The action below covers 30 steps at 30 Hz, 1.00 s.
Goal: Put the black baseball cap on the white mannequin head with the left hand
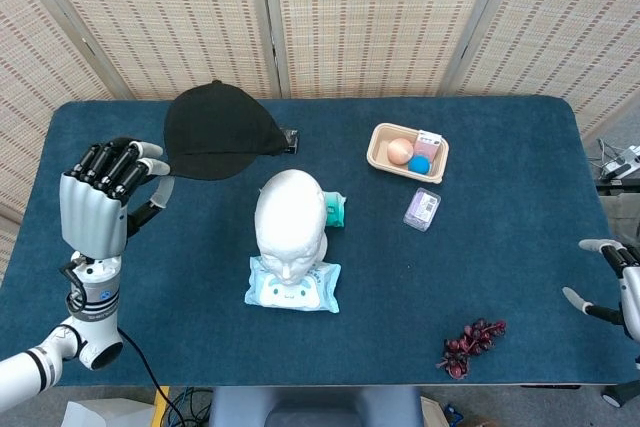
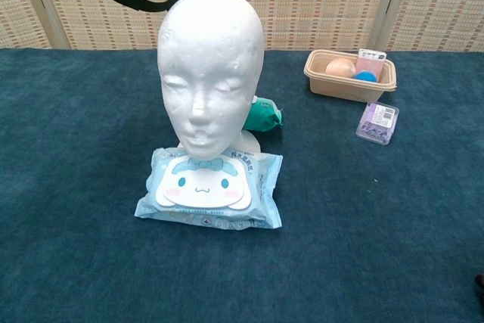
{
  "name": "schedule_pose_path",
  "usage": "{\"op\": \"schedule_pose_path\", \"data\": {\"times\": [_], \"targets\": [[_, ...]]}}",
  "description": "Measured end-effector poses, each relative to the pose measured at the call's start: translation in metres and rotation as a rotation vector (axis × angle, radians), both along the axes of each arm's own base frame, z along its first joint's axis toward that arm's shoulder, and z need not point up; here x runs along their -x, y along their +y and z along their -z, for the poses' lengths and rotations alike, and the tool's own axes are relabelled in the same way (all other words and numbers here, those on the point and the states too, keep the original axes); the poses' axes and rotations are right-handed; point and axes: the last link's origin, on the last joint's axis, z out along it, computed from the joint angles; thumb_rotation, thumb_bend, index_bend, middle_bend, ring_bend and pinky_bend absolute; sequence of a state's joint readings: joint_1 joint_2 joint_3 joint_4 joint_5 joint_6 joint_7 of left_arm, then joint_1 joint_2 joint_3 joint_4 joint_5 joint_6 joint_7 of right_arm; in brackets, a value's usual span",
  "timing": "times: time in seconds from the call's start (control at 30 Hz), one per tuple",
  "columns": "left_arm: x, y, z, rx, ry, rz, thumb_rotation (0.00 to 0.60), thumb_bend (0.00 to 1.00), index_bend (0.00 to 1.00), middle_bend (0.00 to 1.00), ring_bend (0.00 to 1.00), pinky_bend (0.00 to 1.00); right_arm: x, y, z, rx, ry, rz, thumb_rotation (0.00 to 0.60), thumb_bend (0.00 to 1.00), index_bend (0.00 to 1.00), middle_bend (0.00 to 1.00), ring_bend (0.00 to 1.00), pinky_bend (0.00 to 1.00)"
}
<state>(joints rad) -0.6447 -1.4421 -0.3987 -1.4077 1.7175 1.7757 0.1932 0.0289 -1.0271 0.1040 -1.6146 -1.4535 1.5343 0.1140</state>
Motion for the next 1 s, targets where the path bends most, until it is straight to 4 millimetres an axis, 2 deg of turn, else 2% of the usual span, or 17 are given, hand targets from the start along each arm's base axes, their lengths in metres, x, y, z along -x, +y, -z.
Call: {"op": "schedule_pose_path", "data": {"times": [0.33,0.7,1.0], "targets": [[-0.016,-0.016,0.01,0.008,-0.015,0.034,0.6,0.46,0.68,0.5,0.4,0.5,0.005,0.004,-0.015,0.048,-0.031,0.014,0.6,0.09,0.33,0.36,0.31,0.38],[-0.036,-0.015,0.024,0.035,-0.013,0.059,0.6,0.46,0.68,0.5,0.4,0.5,0.016,0.009,-0.034,0.093,-0.063,0.058,0.6,0.09,0.33,0.36,0.31,0.38],[-0.045,-0.014,0.036,0.043,-0.018,0.065,0.6,0.46,0.68,0.5,0.4,0.5,0.024,0.012,-0.046,0.101,-0.072,0.098,0.6,0.09,0.33,0.36,0.31,0.38]]}}
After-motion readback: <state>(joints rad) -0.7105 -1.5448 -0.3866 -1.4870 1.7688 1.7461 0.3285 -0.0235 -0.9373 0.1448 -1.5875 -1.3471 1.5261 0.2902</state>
